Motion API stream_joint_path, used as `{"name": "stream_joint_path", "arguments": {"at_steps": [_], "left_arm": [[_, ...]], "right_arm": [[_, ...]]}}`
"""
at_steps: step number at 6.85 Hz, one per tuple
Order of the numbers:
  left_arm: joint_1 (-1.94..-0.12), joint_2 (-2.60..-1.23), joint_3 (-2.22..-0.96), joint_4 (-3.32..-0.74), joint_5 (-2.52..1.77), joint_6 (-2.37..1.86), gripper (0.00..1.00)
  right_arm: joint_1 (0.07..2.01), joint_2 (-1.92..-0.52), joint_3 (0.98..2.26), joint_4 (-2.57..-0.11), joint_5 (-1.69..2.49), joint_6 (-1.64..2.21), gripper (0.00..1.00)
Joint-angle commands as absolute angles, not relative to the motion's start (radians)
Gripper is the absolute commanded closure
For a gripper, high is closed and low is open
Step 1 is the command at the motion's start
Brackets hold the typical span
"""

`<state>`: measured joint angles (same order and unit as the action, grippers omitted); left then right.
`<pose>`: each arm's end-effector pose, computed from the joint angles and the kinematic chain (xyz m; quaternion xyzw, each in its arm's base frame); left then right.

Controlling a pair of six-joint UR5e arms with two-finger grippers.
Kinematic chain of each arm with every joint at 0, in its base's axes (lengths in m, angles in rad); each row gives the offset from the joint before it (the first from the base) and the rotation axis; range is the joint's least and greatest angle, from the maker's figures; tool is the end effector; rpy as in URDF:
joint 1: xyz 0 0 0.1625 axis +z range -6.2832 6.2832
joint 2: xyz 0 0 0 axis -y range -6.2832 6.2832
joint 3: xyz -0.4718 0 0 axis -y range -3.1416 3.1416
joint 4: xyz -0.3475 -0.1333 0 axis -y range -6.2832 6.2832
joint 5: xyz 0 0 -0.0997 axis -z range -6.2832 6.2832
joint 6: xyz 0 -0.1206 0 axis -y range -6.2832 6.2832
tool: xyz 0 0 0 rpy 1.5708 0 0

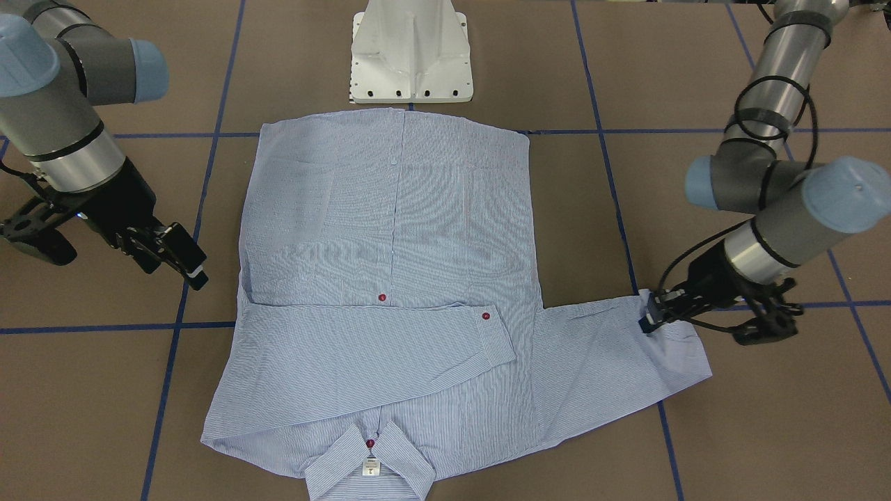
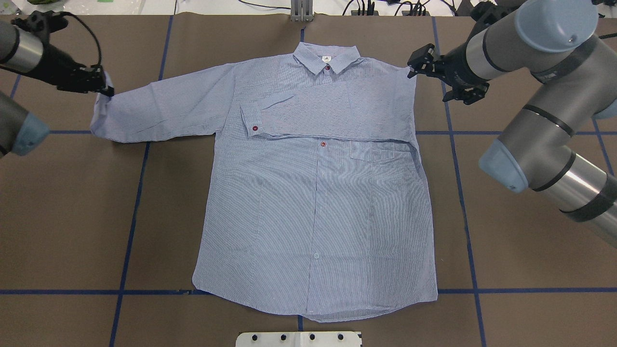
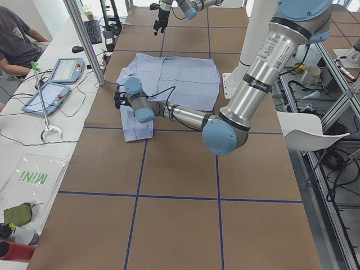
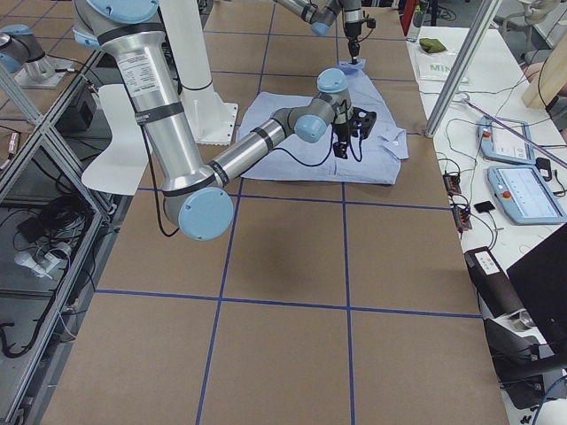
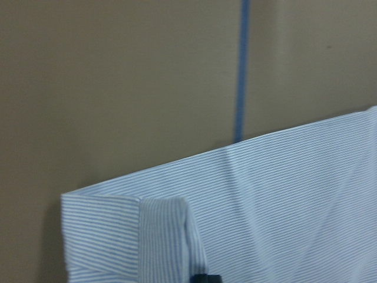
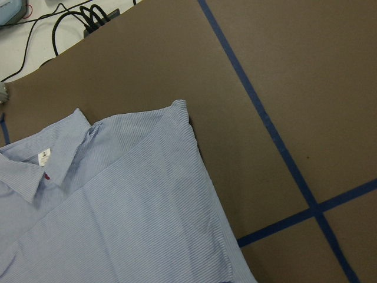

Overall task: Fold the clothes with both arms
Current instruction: 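Fold the held sleeve across the shirt front with the left gripper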

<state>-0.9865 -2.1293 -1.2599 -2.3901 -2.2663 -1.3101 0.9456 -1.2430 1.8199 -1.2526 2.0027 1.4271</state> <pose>0.3483 -0.6282 0.4348 0.0410 0.5594 -0.1254 0.8183 -0.2787 -0.5277 0.4104 0.0538 -0.4616 0.2583 0.8469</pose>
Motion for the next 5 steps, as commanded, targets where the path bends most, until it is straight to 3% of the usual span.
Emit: {"name": "stream_joint_path", "arguments": {"at_steps": [1, 3, 5], "left_arm": [[-0.849, -2.323, -1.252, -2.283, -2.111, -1.574, 1.0], [-0.761, -2.504, -1.189, -2.227, -2.071, -1.772, 1.0], [-0.677, -2.6, -1.155, -2.233, -1.955, -1.926, 1.0]], "right_arm": [[0.972, -1.327, 1.839, -1.25, 2.008, 1.347, 0.0], [0.976, -1.348, 1.839, -1.247, 2.003, 1.322, 0.0], [0.979, -1.356, 1.841, -1.247, 2.0, 1.324, 0.0]]}}
